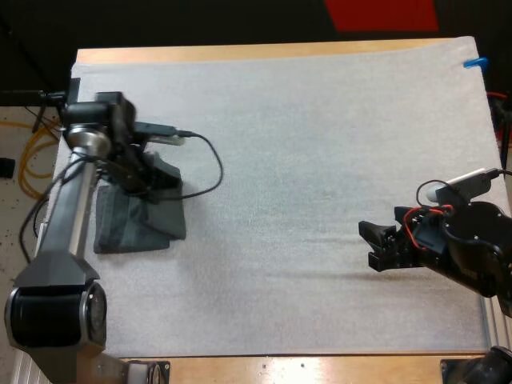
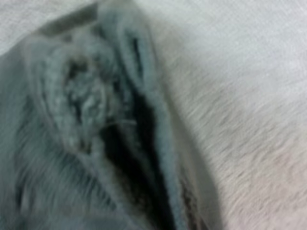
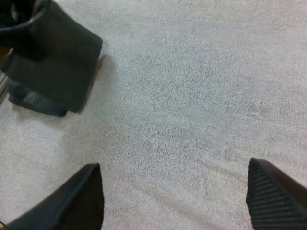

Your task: Pick towel from pile fold and stack

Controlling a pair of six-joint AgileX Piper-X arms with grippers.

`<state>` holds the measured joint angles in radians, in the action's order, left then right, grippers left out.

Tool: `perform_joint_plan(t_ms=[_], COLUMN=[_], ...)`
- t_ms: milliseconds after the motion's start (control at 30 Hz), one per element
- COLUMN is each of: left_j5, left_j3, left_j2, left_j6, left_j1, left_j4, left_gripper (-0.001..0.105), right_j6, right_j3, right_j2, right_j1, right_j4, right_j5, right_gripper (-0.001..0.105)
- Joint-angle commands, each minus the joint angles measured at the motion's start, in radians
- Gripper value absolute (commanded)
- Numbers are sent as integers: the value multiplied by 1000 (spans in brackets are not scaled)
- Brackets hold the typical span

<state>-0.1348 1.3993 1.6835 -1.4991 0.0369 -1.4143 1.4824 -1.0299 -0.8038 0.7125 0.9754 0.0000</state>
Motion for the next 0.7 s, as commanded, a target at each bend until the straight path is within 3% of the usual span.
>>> perform_joint_plan(t_ms=[0,300,667], left_j5=[13,53,86], left_j3=[6,6,6], left_j2=[-13,-13,22], left_j6=[17,39,44], left_j1=[23,124,138], left_j4=[-29,-29,0], left_gripper=[0,0,0], right_j6=[2,2,-1], right_j3=[-6,-6,-6], right_j2=[9,9,9], right_j1=[0,0,0], right_j4=[1,1,1], right_j5=[0,0,0], right_gripper=[62,62,62])
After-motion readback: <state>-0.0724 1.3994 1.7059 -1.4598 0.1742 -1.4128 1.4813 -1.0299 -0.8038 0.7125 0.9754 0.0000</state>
